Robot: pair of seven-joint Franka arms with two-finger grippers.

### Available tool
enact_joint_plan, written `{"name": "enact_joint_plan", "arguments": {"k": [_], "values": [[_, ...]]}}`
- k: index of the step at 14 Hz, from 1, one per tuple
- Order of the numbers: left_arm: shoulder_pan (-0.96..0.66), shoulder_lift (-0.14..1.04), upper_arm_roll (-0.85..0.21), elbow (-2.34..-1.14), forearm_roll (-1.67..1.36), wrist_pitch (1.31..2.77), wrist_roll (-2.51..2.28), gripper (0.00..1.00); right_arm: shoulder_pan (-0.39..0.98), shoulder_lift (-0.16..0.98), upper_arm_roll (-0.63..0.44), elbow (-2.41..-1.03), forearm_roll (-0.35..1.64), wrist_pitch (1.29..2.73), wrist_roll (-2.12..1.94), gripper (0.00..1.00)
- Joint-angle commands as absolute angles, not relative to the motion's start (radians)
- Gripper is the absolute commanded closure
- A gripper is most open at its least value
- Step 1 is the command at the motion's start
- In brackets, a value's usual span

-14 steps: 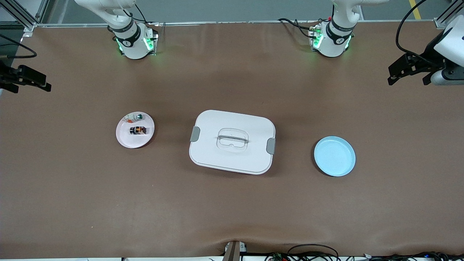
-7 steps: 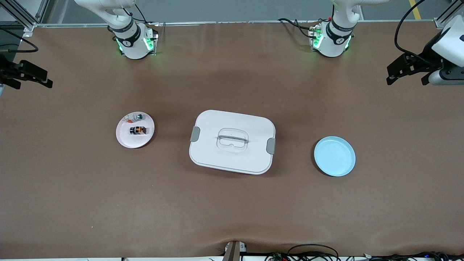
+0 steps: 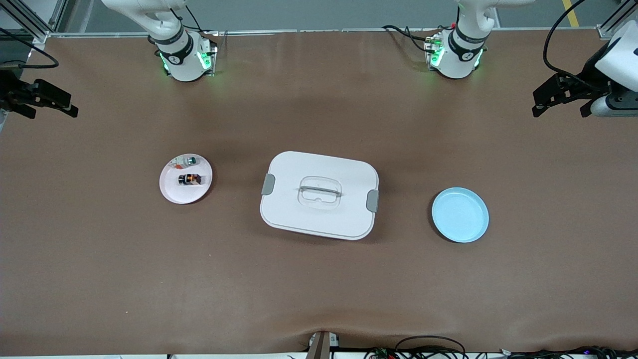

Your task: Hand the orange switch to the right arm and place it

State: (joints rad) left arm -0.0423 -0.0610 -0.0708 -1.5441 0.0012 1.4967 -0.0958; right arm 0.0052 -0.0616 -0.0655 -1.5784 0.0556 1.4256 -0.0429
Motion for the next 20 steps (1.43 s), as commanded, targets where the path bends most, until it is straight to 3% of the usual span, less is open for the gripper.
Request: {"name": "enact_joint_plan", "arguments": {"k": [1, 8, 20], "values": [[-0.037, -0.055, -0.071, -1.523, 0.000, 1.493, -0.083, 0.00, 0.021, -0.095, -0.078, -1.614, 0.066, 1.439, -0.012, 0.00], [-0.037, -0.055, -0.072, -1.523, 0.002, 1.485, -0.083, 0.00, 0.025, -0.144, -0.072, -1.686, 0.063, 1.515, 0.003, 0.00], [-0.038, -0.055, -0.072, -1.525, 0.000, 1.485, -0.084, 0.00, 0.046, -0.138, -0.061, -1.674, 0.014, 1.568, -0.014, 0.00]]}}
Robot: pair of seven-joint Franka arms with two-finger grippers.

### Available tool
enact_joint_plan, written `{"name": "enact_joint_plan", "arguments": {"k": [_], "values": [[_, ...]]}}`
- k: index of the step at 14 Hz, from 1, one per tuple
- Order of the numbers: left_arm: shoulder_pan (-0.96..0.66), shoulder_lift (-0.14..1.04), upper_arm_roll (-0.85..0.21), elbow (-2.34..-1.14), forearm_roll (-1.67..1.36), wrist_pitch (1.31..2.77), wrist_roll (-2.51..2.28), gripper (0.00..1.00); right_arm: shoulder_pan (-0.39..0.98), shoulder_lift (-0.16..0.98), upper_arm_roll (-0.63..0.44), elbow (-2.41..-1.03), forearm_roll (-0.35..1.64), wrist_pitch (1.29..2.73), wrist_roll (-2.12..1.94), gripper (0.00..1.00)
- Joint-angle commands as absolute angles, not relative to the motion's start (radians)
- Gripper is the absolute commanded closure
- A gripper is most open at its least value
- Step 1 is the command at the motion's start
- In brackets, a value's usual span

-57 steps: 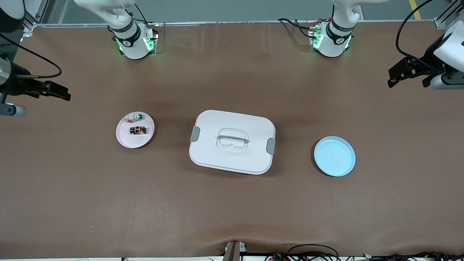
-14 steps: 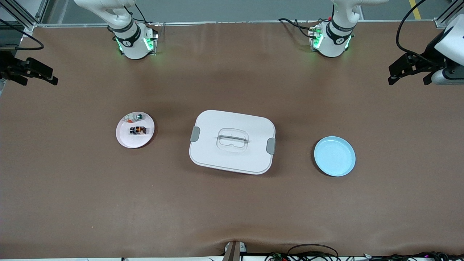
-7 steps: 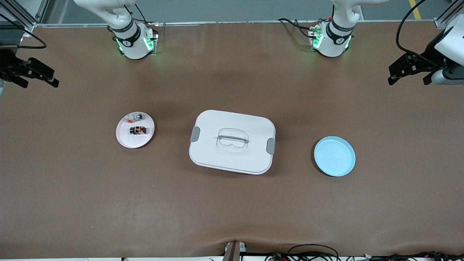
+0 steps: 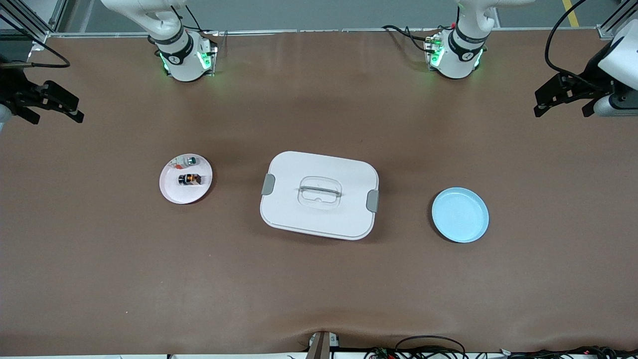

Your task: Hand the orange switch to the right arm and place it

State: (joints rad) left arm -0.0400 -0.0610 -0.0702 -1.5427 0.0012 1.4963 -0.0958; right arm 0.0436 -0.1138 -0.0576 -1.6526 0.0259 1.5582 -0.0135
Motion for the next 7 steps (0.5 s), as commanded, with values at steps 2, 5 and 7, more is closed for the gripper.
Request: {"name": "enact_joint_plan", "arguments": {"k": [2, 5, 7], "values": [[-0.041, -0.055, -0.072, -1.523, 0.000, 1.485, -0.086, 0.00, 0.046, -0.137, -0.061, -1.654, 0.017, 1.559, -0.009, 0.00], [-0.044, -0.057, -0.072, -1.523, 0.002, 1.473, -0.086, 0.00, 0.044, -0.129, -0.061, -1.628, 0.020, 1.548, -0.003, 0.00], [-0.044, -0.058, -0.072, -1.523, 0.002, 1.471, -0.086, 0.00, 0.041, -0.115, -0.061, -1.603, 0.025, 1.533, 0.002, 0.00]]}}
